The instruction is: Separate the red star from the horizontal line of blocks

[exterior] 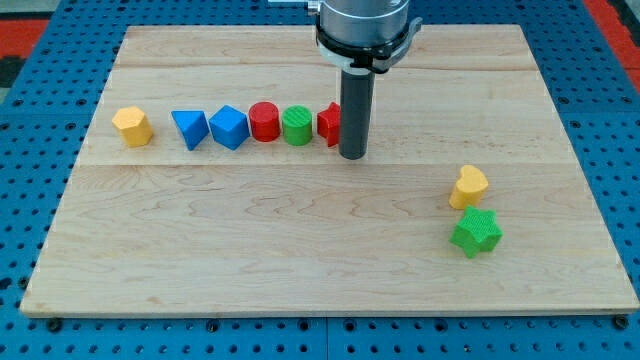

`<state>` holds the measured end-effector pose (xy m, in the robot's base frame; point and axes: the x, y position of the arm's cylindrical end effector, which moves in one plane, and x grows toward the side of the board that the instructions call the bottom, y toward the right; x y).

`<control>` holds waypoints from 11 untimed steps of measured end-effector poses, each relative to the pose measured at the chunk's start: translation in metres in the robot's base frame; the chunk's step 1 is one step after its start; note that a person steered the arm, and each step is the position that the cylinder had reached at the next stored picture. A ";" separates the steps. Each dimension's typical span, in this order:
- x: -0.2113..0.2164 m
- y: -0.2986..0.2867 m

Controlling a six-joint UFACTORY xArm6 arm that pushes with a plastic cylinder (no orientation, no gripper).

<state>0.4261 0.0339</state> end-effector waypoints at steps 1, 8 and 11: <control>-0.001 0.000; -0.067 -0.044; -0.108 -0.002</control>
